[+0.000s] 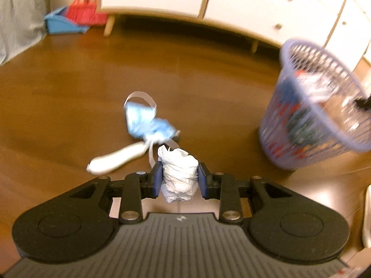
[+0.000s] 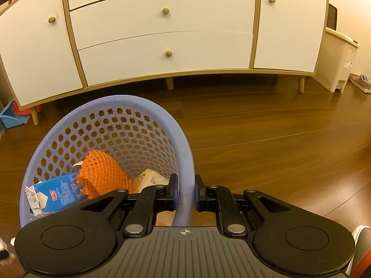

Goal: Collect trash
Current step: 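Lift the tissue and carry it over the wastebasket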

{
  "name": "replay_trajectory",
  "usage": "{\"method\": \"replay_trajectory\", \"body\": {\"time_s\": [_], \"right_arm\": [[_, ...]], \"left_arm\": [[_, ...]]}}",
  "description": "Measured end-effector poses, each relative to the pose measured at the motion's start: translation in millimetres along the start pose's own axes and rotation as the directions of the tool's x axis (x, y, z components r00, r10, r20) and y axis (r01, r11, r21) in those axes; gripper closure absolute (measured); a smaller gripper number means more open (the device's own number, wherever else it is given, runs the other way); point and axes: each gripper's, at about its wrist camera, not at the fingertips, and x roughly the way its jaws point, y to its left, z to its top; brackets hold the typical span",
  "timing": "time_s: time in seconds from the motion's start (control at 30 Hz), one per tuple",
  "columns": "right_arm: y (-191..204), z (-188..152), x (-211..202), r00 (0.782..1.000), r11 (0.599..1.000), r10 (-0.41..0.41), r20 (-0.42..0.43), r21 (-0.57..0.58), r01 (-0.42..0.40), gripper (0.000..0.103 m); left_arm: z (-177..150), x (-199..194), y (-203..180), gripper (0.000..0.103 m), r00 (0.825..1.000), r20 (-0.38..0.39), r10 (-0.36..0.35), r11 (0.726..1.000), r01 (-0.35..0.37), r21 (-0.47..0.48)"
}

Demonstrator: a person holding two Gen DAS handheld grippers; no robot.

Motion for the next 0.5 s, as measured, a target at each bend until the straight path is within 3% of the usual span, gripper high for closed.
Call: {"method": "replay_trajectory", "body": {"time_s": [0.23,0.5], "right_arm": [[-2,1,-3,1.0,1.0,0.012,0.0,0.002,-0.012,0.093],[-2,1,-3,1.0,1.0,0.015,0.0,0.0,-0.015,0.093]], "left_arm": [[44,-23,-30,0.076,0.991,0.114,-0.074,0.996,0.067,0.066],[75,-32,-58,0.076,0.973,0.172,-0.157,0.982,0.135,0.129]]}}
